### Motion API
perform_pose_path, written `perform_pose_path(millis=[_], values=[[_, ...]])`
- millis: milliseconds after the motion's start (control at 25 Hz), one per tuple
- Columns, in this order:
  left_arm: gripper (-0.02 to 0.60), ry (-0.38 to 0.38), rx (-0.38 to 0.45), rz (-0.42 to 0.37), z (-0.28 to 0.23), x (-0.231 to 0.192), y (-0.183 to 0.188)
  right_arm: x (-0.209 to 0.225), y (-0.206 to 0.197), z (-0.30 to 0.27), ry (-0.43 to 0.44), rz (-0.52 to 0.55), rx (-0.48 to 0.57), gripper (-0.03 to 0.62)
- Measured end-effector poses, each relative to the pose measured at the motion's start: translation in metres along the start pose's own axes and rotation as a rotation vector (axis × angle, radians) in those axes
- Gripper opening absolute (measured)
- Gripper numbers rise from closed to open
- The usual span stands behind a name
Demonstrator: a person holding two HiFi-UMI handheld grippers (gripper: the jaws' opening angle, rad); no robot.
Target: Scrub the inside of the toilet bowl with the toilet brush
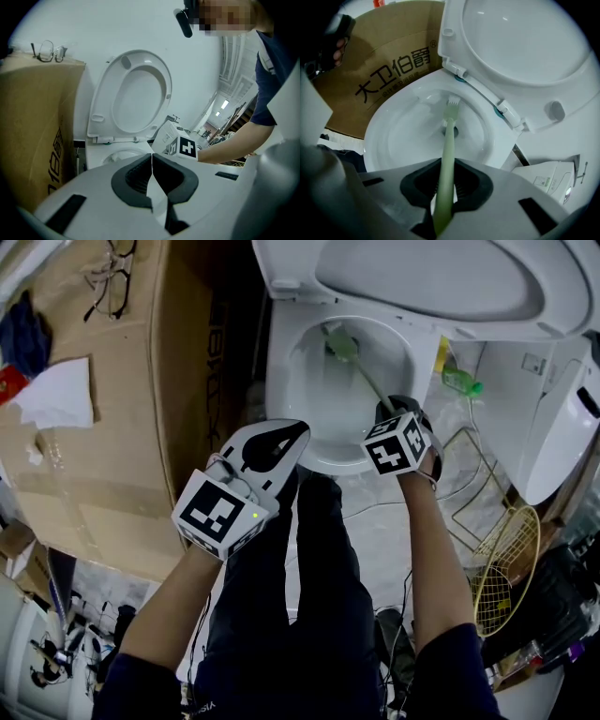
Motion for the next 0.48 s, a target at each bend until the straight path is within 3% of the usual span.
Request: perform_pose_path(millis=[480], values=[[0.032,-0.015,-0.038,-0.012,-0.015,0.009,-0.007,0.033,-0.063,0.005,-0.044,-0.095,-0.079,0.053]])
Point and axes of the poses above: the fingertips, and each gripper's own axes: z backward along the fingers, x to its right, y out of its top, the point moved 1 cm from there along z, backward along the fingers, and after that the axes turned 7 degrees about z, right-handed, at the moved point
